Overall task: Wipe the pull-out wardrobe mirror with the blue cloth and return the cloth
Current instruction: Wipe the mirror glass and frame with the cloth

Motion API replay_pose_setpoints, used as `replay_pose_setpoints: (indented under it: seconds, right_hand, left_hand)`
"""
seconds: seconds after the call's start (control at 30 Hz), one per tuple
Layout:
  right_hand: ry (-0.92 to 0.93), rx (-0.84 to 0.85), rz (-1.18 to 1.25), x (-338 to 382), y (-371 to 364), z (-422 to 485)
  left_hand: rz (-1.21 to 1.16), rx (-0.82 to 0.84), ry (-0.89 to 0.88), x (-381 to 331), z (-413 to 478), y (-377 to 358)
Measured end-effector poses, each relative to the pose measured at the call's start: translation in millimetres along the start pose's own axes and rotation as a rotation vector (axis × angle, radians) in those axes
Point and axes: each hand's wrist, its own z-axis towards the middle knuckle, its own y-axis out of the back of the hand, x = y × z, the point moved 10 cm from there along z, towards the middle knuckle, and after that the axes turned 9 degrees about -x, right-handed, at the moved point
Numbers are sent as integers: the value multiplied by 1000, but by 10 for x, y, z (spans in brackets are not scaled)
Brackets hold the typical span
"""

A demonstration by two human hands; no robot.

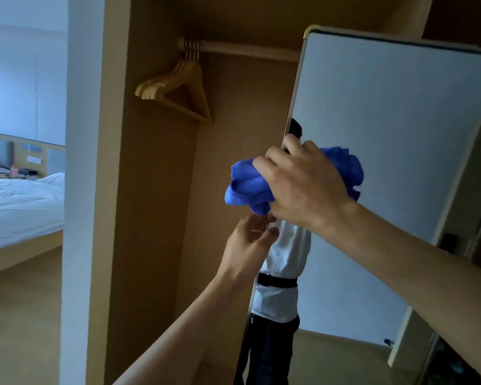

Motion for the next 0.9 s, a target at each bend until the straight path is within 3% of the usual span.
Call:
replay_pose_setpoints:
  seconds: [0.27,0.63,0.9]
  right_hand:
    - [25,186,77,407,-302,-522]
    - [-38,128,6,58,-71,-79]
    - [1,203,86,458,-229,-529]
  left_hand:
    - [-82,4,67,404,-191,-23]
    - [39,81,165,1008,-519,13]
    - [34,49,186,1211,-616,16]
